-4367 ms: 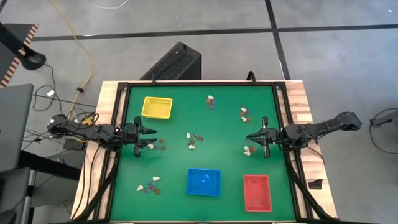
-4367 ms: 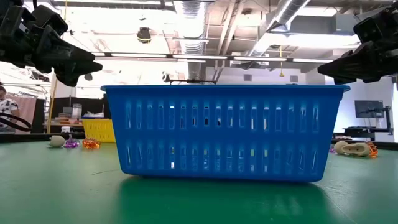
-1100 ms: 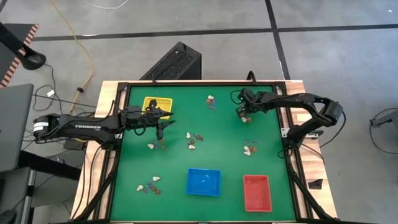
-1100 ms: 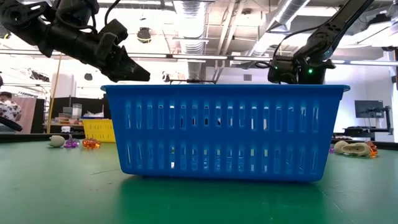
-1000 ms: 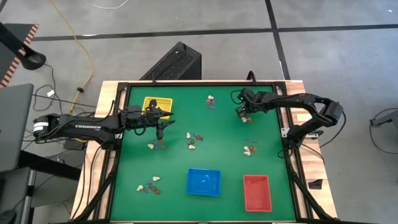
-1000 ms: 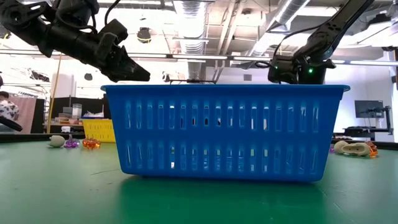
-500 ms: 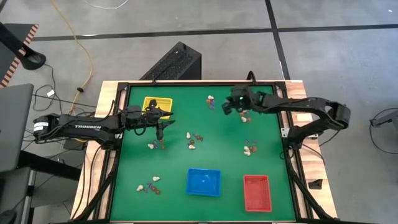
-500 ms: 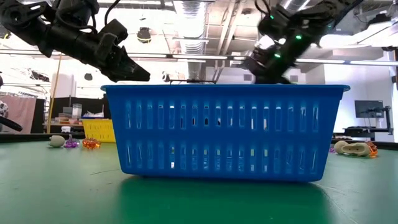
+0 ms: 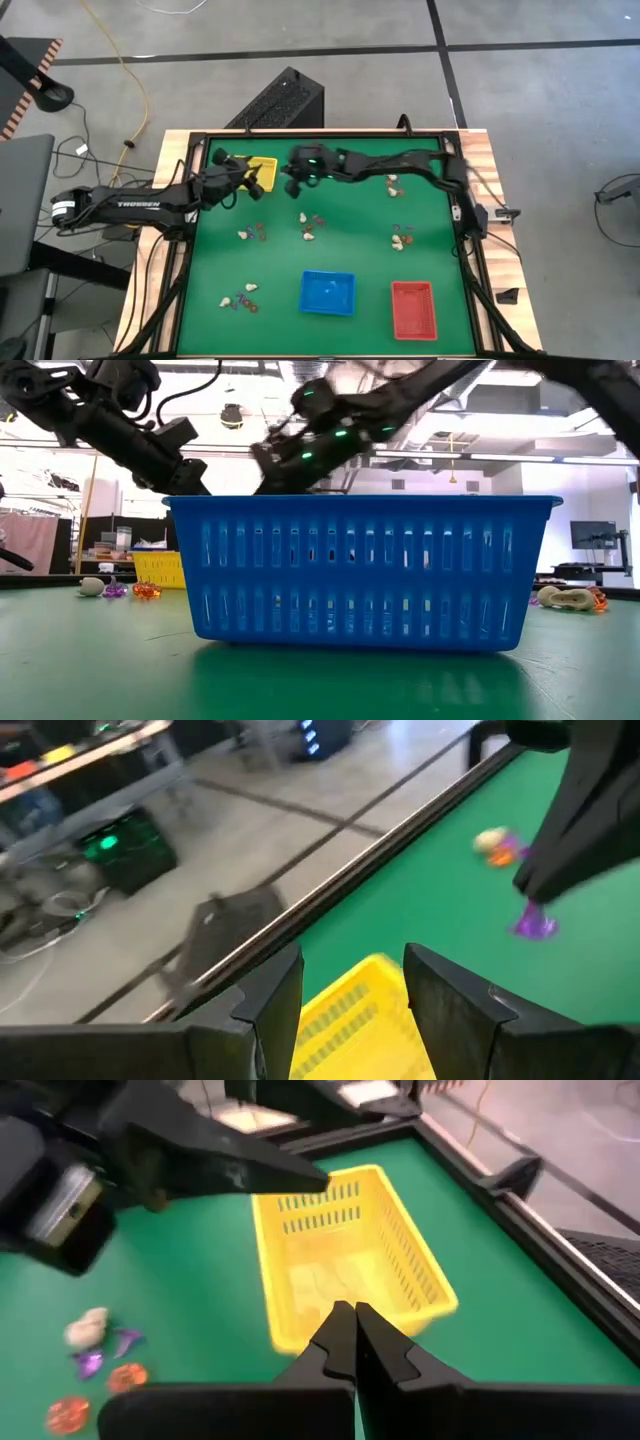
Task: Sort Halloween decoration
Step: Put the purple witch hat toy into the yellow basket
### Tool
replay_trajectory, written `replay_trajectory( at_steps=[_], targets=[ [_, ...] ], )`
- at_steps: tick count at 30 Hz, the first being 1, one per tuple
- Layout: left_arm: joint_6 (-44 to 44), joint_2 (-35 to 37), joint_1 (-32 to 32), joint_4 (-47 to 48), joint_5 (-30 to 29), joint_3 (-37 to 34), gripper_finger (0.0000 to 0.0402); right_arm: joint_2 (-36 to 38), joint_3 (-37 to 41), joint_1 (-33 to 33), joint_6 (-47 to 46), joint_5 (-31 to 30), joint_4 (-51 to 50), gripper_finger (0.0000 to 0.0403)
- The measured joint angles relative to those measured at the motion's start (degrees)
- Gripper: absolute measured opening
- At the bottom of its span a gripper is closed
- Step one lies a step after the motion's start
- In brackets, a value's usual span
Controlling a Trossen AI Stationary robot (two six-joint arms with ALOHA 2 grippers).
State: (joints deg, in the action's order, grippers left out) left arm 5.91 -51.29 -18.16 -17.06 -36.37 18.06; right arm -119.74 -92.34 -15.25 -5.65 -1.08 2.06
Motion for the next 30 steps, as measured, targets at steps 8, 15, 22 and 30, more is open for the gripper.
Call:
replay_trajectory(
  at_steps=[8,15,22,30],
  targets=[
    [0.0,5.1,-1.6,3.4,-0.5,0.0,0.0167,-15.9,-25.6,-1.8,1.2,4.2,-12.8,0.0026],
    [1.0,6.9,-1.6,5.2,4.2,0.0,0.0167,-21.2,-31.9,-1.7,0.0,4.2,-15.4,0.0044],
    [1.4,6.8,-1.6,6.2,6.6,0.0,0.0167,-20.4,-31.9,-1.8,-0.3,4.2,-17.7,0.0095],
    [1.3,6.8,-1.6,6.3,7.9,0.0,0.0167,-13.2,-32.0,-2.6,5.3,9.8,-33.4,0.0162]
  ],
)
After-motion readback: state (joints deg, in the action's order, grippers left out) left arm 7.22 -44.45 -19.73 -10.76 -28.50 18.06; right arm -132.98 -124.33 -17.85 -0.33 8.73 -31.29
